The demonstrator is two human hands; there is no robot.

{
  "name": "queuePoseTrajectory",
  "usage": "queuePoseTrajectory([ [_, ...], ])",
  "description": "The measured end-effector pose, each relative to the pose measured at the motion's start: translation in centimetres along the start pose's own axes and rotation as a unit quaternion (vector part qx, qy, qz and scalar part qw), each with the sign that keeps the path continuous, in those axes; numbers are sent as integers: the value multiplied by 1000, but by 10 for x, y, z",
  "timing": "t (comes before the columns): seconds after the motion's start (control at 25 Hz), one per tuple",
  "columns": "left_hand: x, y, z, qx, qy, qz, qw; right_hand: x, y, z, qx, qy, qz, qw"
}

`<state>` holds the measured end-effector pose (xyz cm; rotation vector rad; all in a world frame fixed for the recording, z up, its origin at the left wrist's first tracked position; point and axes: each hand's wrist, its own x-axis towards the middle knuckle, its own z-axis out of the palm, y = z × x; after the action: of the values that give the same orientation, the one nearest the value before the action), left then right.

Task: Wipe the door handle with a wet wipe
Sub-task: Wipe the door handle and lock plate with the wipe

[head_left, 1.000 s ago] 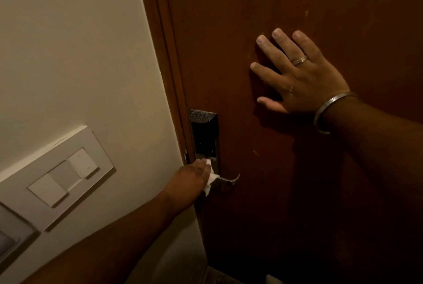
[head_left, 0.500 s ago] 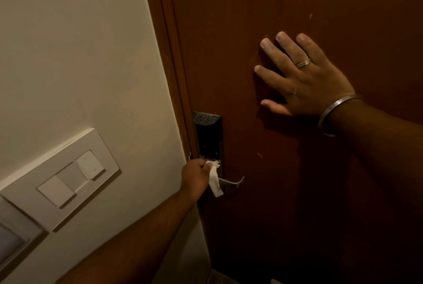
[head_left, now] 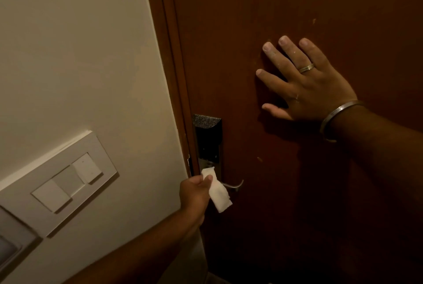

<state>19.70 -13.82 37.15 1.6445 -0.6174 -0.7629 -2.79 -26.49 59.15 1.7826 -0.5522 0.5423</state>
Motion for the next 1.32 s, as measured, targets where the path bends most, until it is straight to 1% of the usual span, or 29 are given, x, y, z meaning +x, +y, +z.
queuePoseTrajectory([
  [0.12,10,10,0,64,28,99,993,1,1,-1,-5,-6,-4,1000],
  [0.16,15,14,-3,117,18,151,981,2,0,-1,-5,-9,-4,1000],
  [0.2,19,12,-8,188,-4,212,959,2,0,-1,-3,-12,-3,1000],
  [0.24,18,6,-16,260,-43,270,926,2,1,-1,-2,-11,-2,1000],
  [0.28,16,-5,-25,320,-93,325,885,1,1,-1,-1,-9,-2,1000],
  [0.32,16,-14,-38,379,-147,367,837,0,1,-1,-3,-7,-1,1000],
  [0.36,19,-16,-50,439,-183,410,778,-1,1,-1,-3,-5,1,1000],
  [0.4,27,-11,-57,495,-191,459,713,0,1,-1,-2,-5,1,1000],
  [0.44,35,-3,-59,527,-184,519,648,0,0,-1,-1,-4,0,1000],
  [0.48,39,7,-55,537,-174,564,603,1,-1,0,-2,-2,-2,1000],
  [0.52,38,16,-46,536,-176,591,577,2,-1,0,-3,-1,-3,1000],
  [0.56,31,24,-33,535,-194,602,561,2,0,1,-5,0,-4,1000],
  [0.6,20,27,-19,533,-229,584,567,2,1,0,-4,0,-3,1000],
  [0.64,6,27,-7,525,-259,537,607,0,1,0,-3,1,-1,1000],
  [0.68,-1,23,2,514,-283,474,656,-1,1,-1,-3,2,1,1000],
  [0.72,-4,22,5,501,-292,428,693,-1,1,-1,-3,1,4,1000],
  [0.76,-4,24,2,505,-287,423,695,0,0,0,-3,-3,2,1000],
  [0.8,2,26,-7,526,-267,466,660,1,1,0,-2,-7,-1,1000],
  [0.84,12,27,-19,550,-234,515,615,1,1,0,0,-7,-3,1000],
  [0.88,23,30,-34,560,-210,551,582,1,1,0,1,-4,-2,1000],
  [0.92,35,34,-48,558,-189,583,559,0,0,1,0,2,-1,1000],
  [0.96,43,37,-55,563,-186,599,539,0,0,2,-2,5,-2,1000],
  [1.0,43,38,-54,568,-185,600,532,1,0,2,-3,4,-3,1000],
  [1.12,13,23,-7,601,-208,555,536,1,1,1,0,-2,0,1000],
  [1.16,3,17,5,592,-214,552,547,0,1,0,-1,-2,1,1000],
  [1.24,-1,17,-3,541,-232,582,561,-1,1,1,2,-1,1,1000],
  [1.28,9,21,-17,507,-240,585,586,0,-1,1,5,1,1,1000],
  [1.32,23,26,-32,474,-248,569,625,0,-2,1,7,3,1,1000],
])
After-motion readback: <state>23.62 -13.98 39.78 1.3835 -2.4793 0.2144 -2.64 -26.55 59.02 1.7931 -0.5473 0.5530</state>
